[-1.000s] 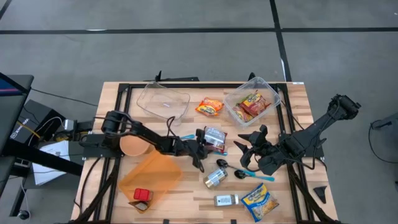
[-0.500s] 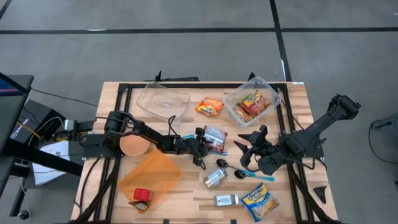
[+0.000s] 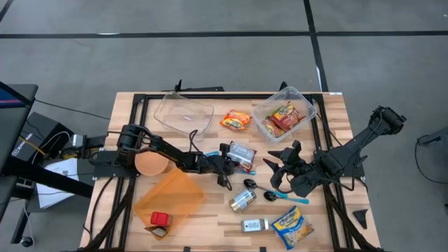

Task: Pick & Place Food Item
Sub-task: Put the red noodle pack into the right transparent bin

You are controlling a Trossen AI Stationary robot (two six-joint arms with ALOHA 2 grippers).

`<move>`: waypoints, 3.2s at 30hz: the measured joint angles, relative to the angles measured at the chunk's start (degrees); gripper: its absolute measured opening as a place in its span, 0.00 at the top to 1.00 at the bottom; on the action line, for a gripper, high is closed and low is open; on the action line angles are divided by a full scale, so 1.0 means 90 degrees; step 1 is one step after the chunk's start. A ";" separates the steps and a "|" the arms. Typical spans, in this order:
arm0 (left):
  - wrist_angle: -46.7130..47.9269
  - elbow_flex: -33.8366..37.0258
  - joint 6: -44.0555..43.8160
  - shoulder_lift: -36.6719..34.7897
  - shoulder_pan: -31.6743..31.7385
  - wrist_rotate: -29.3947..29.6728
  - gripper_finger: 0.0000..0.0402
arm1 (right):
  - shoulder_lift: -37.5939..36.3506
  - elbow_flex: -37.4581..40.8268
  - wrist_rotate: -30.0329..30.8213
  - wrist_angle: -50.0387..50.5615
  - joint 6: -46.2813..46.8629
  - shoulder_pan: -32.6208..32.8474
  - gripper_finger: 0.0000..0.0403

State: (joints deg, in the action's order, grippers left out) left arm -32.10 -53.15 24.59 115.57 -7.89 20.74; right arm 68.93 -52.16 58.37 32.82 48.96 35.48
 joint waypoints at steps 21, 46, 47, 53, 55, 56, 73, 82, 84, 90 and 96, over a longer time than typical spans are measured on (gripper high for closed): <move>-0.0349 0.0670 -0.0967 -0.2325 -0.0343 -0.0781 1.00 | 0.0268 0.0002 -0.0169 -0.0988 -0.2122 0.0013 0.61; -0.1452 0.1897 -0.1693 -0.3881 -0.0341 -0.1582 1.00 | 0.1823 -0.0330 -0.0159 -0.4002 -0.6492 -0.0334 0.40; -0.1452 0.1897 -0.1735 -0.3881 -0.0341 -0.1582 1.00 | 0.1858 -0.0363 -0.0215 -0.4004 -0.6495 -0.0346 0.40; -0.1459 0.1897 -0.1745 -0.3881 -0.0341 -0.1582 1.00 | 0.1865 -0.0376 -0.0818 -0.4033 -0.6349 -0.0470 0.40; -0.1474 0.1897 -0.1745 -0.3881 -0.0341 -0.1582 1.00 | 0.1865 -0.0376 -0.0903 -0.4060 -0.6341 -0.0473 0.40; -0.1484 0.1897 -0.1745 -0.3881 -0.0341 -0.1582 1.00 | 0.1865 -0.0376 -0.0977 -0.4059 -0.6341 -0.0476 0.40; -0.1588 0.1894 -0.1786 -0.3881 -0.0341 -0.1650 1.00 | 0.1860 -0.0376 -0.1666 -0.4365 -0.6274 -0.0716 0.42; -0.1585 0.1894 -0.1786 -0.3879 -0.0341 -0.1658 1.00 | 0.1860 -0.0376 -0.1673 -0.4364 -0.6274 -0.0707 0.73; -0.1585 0.1894 -0.1786 -0.3881 -0.0341 -0.1657 1.00 | 0.1860 -0.0376 -0.1673 -0.4364 -0.6274 -0.0707 0.82; -0.1542 0.1894 -0.1789 -0.3878 -0.0341 -0.1662 1.00 | 0.1860 -0.0376 -0.1671 -0.4362 -0.6300 -0.0707 0.98; -0.1471 0.1894 -0.1787 -0.3878 -0.0329 -0.1574 0.97 | 0.1860 -0.0376 -0.1668 -0.4362 -0.6305 -0.0707 0.99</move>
State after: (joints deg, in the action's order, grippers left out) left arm -45.34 -36.10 8.51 80.66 -10.85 6.58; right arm 85.67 -55.55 43.35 -6.44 -7.79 29.12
